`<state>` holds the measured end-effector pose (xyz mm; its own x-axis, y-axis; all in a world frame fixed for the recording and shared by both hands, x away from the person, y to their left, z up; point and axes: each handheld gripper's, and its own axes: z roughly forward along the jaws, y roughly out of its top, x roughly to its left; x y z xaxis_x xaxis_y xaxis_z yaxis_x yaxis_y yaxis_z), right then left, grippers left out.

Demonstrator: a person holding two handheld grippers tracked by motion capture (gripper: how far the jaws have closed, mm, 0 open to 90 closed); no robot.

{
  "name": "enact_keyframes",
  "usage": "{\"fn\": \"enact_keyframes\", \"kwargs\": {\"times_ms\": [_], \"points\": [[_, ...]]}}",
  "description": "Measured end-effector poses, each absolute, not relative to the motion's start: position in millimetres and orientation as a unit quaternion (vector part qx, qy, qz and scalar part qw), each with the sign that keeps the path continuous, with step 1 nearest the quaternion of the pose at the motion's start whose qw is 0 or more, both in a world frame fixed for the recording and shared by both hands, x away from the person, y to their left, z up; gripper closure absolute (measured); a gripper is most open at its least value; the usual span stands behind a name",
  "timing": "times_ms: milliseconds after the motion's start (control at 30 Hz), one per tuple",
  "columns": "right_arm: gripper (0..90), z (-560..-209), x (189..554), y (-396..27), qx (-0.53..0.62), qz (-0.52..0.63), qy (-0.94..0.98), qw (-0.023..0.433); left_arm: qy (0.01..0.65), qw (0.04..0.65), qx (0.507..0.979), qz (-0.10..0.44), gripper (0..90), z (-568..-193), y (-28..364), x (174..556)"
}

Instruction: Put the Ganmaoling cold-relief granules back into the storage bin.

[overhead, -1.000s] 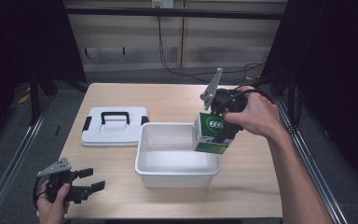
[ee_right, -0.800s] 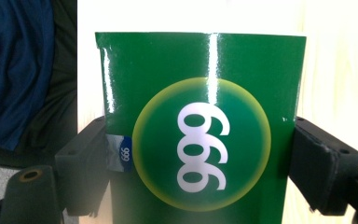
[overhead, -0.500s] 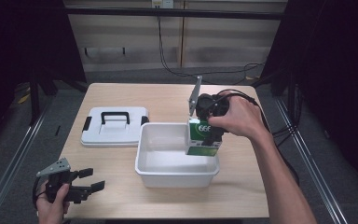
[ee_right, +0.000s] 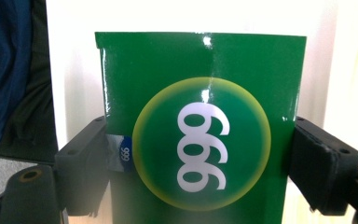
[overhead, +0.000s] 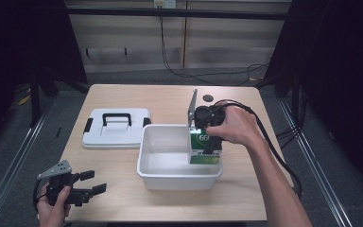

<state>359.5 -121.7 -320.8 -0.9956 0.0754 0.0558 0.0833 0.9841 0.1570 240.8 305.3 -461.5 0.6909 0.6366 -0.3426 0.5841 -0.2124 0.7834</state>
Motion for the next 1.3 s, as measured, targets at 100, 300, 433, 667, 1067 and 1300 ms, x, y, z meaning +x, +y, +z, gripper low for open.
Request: {"fn": "enact_keyframes", "kwargs": {"times_ms": [100,300,433,667,1067,1300], "points": [[16.0,-325,360,-121,-0.045,-0.076,-0.996,0.024,0.392,0.489,0.778,0.027,16.6,-462,305,241],[15.9,-336,361,-117,-0.047,-0.065,-0.997,0.022,0.392,0.489,0.778,0.026,16.7,-462,305,241],[15.9,-347,362,-113,-0.045,-0.056,-0.997,0.026,0.392,0.489,0.778,0.026,16.7,-462,305,241],[15.7,-361,361,-107,-0.039,-0.045,-0.998,0.024,0.392,0.485,0.781,0.026,16.6,-462,304,240],[15.6,-379,365,-112,-0.043,-0.052,-0.997,0.032,0.392,0.486,0.780,0.025,16.6,-462,304,240],[15.5,-389,364,-111,-0.048,-0.047,-0.997,0.033,0.392,0.488,0.780,0.024,16.6,-462,304,240]]}}
